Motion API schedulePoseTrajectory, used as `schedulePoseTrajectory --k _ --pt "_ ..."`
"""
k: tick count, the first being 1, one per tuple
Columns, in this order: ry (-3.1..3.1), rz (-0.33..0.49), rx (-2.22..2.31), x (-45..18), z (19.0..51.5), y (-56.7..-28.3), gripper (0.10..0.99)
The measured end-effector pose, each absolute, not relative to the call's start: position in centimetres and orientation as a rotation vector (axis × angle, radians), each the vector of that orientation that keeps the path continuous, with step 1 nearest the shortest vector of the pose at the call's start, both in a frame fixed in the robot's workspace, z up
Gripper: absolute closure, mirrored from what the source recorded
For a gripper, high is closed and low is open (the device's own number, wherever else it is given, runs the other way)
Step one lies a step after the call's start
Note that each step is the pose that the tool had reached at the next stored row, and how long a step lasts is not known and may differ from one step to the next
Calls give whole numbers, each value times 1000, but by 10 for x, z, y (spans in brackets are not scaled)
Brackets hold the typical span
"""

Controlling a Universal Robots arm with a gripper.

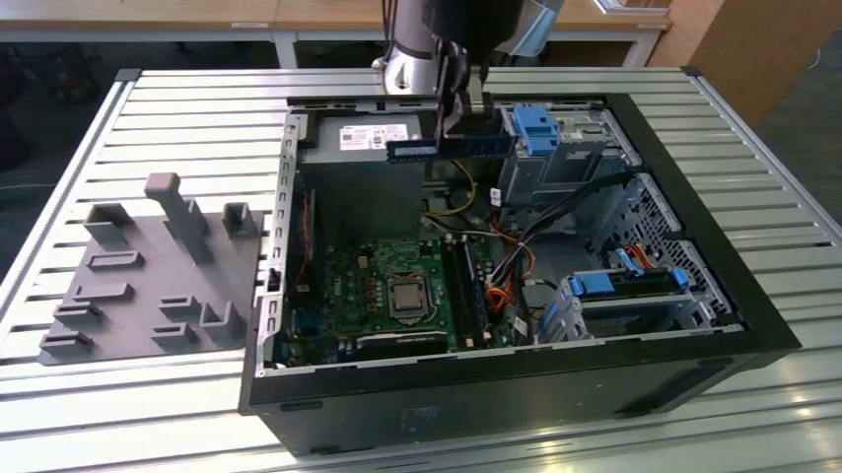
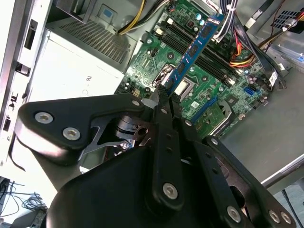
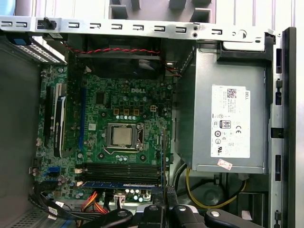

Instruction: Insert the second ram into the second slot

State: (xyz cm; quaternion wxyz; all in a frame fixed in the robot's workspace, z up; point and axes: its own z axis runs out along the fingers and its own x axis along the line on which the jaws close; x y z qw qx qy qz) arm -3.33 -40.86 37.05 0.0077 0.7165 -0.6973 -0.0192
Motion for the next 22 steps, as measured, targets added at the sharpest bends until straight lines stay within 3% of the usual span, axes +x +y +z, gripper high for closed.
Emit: schedulePoseTrajectory --k 22 --pt "-2180 -60 2240 -33 370 -419 949"
